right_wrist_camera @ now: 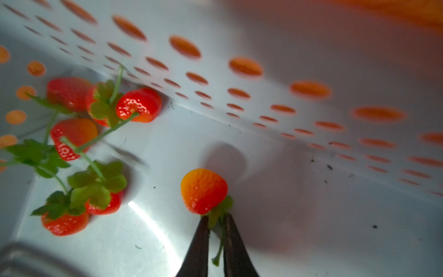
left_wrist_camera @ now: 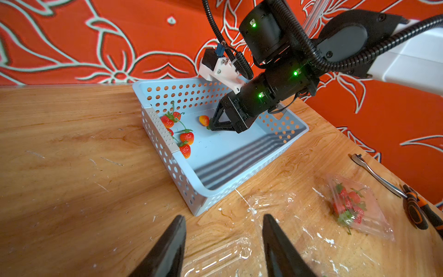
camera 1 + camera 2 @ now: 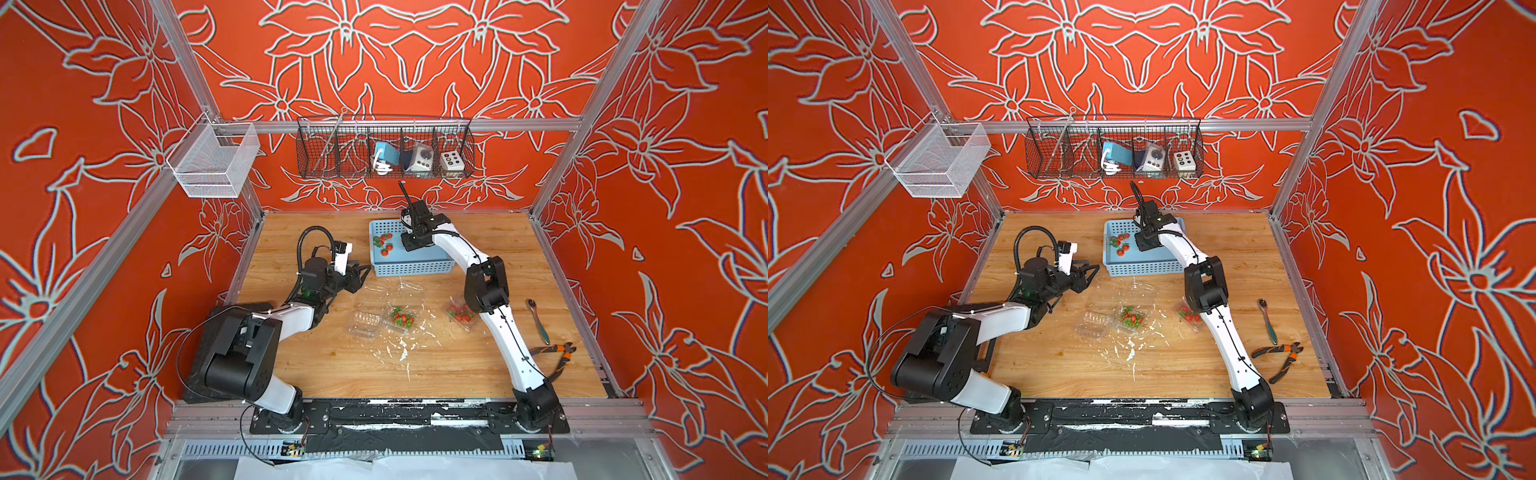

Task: Pack strawberries into containers
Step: Pick up the strawberry from the basket.

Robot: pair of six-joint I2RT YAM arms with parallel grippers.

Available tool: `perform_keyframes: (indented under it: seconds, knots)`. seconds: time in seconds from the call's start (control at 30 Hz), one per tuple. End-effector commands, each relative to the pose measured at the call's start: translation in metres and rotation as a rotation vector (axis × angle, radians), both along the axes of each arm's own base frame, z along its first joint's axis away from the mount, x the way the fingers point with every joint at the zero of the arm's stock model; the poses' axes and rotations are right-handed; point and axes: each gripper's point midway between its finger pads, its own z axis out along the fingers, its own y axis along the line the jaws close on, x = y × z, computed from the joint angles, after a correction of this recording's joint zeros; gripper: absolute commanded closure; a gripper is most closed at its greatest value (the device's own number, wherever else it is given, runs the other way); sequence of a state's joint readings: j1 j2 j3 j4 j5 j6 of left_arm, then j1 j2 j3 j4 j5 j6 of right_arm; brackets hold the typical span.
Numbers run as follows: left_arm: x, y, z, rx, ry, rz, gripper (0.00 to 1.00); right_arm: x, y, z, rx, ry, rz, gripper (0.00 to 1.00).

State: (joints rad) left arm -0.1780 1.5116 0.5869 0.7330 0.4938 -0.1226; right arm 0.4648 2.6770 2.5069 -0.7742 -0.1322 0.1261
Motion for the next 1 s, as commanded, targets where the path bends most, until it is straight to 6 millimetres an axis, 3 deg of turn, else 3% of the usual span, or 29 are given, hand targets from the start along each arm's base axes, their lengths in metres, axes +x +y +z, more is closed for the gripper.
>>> perform_keyframes:
  seconds: [0.0, 0.23, 0.5, 0.6, 0.8, 0.97]
  knots:
    - [-0.002, -0.002, 0.009, 0.007, -0.031, -0.012, 0.49, -0.002, -0.001, 0.017, 0.008, -0.015, 0.009, 0.88]
    - [-0.002, -0.002, 0.010, 0.006, -0.032, -0.011, 0.49, -0.007, -0.001, 0.048, 0.035, -0.061, 0.025, 1.00]
    - [-0.003, -0.002, 0.011, 0.006, -0.035, -0.011, 0.49, -0.018, -0.005, 0.081, 0.060, -0.112, 0.041, 1.00]
    - [-0.003, -0.001, 0.012, 0.007, -0.038, -0.009, 0.49, -0.031, -0.005, 0.090, 0.077, -0.105, 0.065, 1.00]
    - [-0.005, -0.002, 0.014, 0.003, -0.044, -0.012, 0.49, -0.079, -0.005, 0.117, 0.120, -0.132, 0.126, 1.00]
    - [-0.011, 0.001, 0.020, -0.006, -0.057, 0.000, 0.49, -0.154, -0.002, 0.120, 0.133, -0.133, 0.182, 1.00]
